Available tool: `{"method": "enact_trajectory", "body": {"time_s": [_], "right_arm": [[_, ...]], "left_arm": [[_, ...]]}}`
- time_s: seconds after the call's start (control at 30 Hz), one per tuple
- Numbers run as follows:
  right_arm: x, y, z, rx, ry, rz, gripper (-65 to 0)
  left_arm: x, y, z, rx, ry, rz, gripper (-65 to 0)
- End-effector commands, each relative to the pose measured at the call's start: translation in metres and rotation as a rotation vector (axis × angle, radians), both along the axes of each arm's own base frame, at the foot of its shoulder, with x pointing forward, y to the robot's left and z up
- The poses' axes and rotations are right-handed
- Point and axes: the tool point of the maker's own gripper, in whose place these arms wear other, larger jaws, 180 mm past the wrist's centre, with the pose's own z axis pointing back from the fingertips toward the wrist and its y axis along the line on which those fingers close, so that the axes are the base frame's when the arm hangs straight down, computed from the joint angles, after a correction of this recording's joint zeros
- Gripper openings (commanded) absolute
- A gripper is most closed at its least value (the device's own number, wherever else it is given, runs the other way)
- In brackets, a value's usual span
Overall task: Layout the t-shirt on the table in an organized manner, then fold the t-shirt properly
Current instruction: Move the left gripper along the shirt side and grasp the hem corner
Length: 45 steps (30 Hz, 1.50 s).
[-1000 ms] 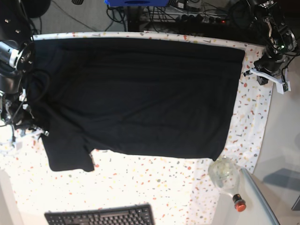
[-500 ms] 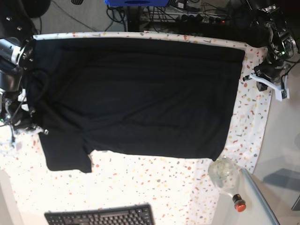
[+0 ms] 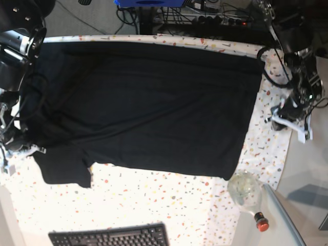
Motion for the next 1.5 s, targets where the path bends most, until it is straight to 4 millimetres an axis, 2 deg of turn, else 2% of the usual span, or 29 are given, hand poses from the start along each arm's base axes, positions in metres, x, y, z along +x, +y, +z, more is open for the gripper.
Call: {"method": "enact_trajectory", "body": {"time_s": [0.0,0.07,0.13,0.2,0.27,0.4,0.53,0.63,0.7,0.9,0.97,1.03,1.1,1.13,1.2,1.3,1.43,1.47], "right_arm": [[0.017,-0.007,0.022,-0.014,-0.073,-0.006,-65.0],[0.017,-0.004,0.022,-0.009,-0.075,-0.003,-65.0],[0.017,-0.003,0.021,-0.008,-0.073,-0.002,-65.0],[0.017,-0.003,0.021,-0.009,-0.075,-0.002,-65.0],[0.017,-0.002,0.021,-0.007,-0.075,-0.002,-65.0],[0.017,-0.002,0.021,-0.007,-0.075,-0.002,-65.0],[0.017,-0.003,0.021,-0.009,-0.075,-0.001,-65.0],[0.016,-0.006,0.021,-0.010,-0.075,-0.007,-65.0],[0.016,-0.007,0.022,-0.011,-0.075,-0.009,-65.0],[0.015,-0.007,0.021,-0.009,-0.074,-0.009,-65.0],[0.015,-0.007,0.021,-0.009,-0.074,-0.009,-65.0],[0.015,-0.007,0.021,-0.010,-0.076,-0.010,-65.0],[0.015,-0.007,0.021,-0.010,-0.075,-0.008,-65.0],[0.015,-0.007,0.021,-0.010,-0.076,-0.010,-65.0],[0.015,-0.007,0.021,-0.010,-0.076,-0.010,-65.0],[0.015,-0.007,0.021,-0.010,-0.076,-0.010,-65.0],[0.015,-0.008,0.022,-0.011,-0.076,-0.010,-65.0],[0.016,-0.008,0.022,-0.011,-0.077,-0.010,-65.0]], "left_arm": [[0.022,0.007,0.020,0.013,-0.066,0.001,-33.2],[0.041,-0.007,0.017,-0.011,-0.059,-0.032,-26.5],[0.059,-0.024,0.012,-0.033,-0.040,-0.078,-22.7],[0.074,-0.043,0.006,-0.059,-0.015,-0.118,-22.2],[0.084,-0.052,0.001,-0.085,0.010,-0.131,-22.2],[0.098,-0.078,-0.006,-0.147,0.029,-0.145,-22.2],[0.094,-0.096,-0.016,-0.176,0.047,-0.158,-22.4],[0.078,-0.104,-0.034,-0.199,0.087,-0.157,-22.4],[0.072,-0.104,-0.040,-0.207,0.101,-0.148,-22.4],[0.069,-0.102,-0.042,-0.210,0.108,-0.141,-22.7],[0.069,-0.103,-0.042,-0.207,0.112,-0.147,-26.5],[0.070,-0.103,-0.042,-0.205,0.110,-0.149,-41.1],[0.070,-0.103,-0.041,-0.206,0.108,-0.148,-63.0],[0.070,-0.103,-0.041,-0.206,0.108,-0.148,-65.0],[0.071,-0.103,-0.040,-0.205,0.103,-0.146,-65.0],[0.078,-0.100,-0.025,-0.175,0.073,-0.165,-65.0],[0.067,-0.095,0.000,-0.114,0.128,-0.203,-65.0],[0.057,-0.093,0.002,-0.098,0.152,-0.197,-65.0]]}}
